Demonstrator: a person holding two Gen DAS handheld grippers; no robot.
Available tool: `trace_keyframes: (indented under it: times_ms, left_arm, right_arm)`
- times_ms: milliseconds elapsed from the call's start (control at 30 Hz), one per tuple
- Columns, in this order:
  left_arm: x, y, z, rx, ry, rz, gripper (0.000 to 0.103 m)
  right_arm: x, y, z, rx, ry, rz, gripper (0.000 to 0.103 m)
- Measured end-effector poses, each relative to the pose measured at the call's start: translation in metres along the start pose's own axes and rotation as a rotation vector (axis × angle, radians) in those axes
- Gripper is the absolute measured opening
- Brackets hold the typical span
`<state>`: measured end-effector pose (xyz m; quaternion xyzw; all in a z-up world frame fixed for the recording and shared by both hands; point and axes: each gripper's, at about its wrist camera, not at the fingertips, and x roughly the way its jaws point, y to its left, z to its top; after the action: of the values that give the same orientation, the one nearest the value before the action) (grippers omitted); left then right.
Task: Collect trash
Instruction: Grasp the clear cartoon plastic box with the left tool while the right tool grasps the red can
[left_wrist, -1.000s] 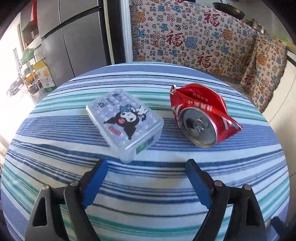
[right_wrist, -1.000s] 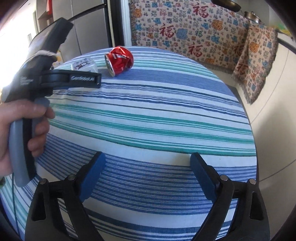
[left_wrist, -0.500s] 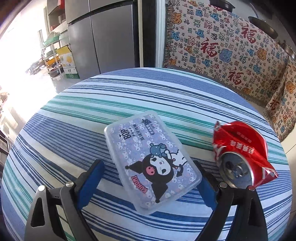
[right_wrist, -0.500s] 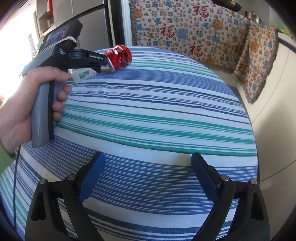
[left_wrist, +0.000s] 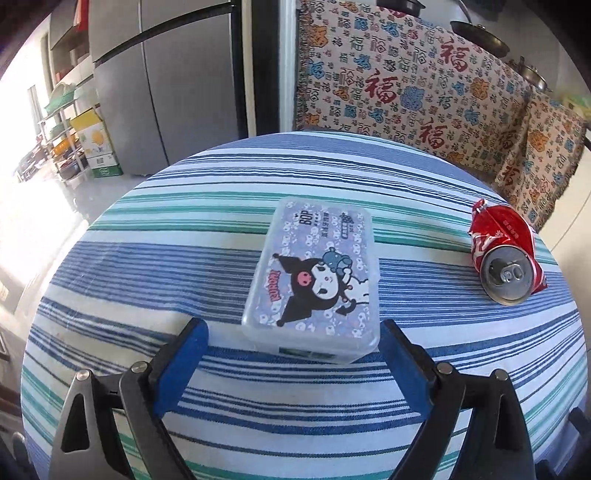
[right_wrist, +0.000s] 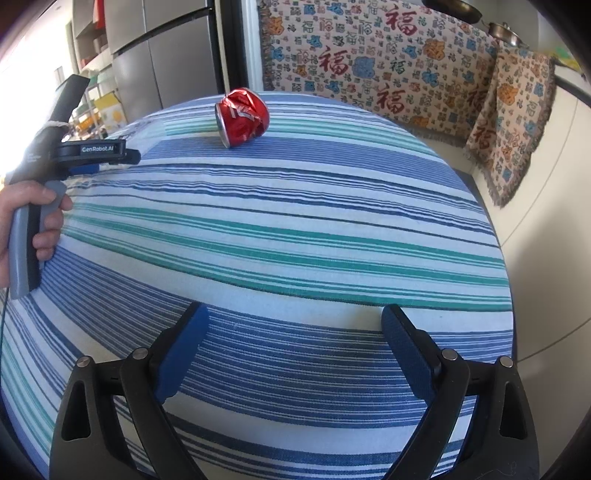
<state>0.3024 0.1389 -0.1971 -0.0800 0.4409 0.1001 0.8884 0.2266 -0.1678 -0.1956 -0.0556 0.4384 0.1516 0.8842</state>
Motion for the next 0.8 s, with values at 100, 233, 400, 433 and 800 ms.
trace_keyframes:
  times_ms: [100, 233, 400, 433, 800]
  left_arm:
    - [0.005, -0.005, 0.006, 0.048, 0.003, -0.027, 0.093]
    - [0.0, -0.011, 0.006, 0.101, -0.024, -0.064, 0.062]
    - [-0.009, -0.007, -0.007, 0.124, -0.02, -0.08, 0.062]
    - [-0.013, -0.007, -0.013, 0.142, -0.018, -0.081, 0.062]
    - [-0.027, -0.008, -0.033, 0.19, -0.021, -0.144, 0.062]
  right_arm:
    - [0.001, -0.001, 0.0, 0.002, 0.003, 0.016, 0.097]
    - [0.01, 0.004, 0.013, -0.051, 0.034, 0.053, 0.099]
    - [0.041, 0.008, 0.056, -0.085, 0.051, 0.11, 0.093]
    - [0.05, 0.01, 0.068, -0.093, 0.047, 0.125, 0.092]
    - [0.099, 0.055, 0.169, -0.313, 0.007, 0.165, 0.09]
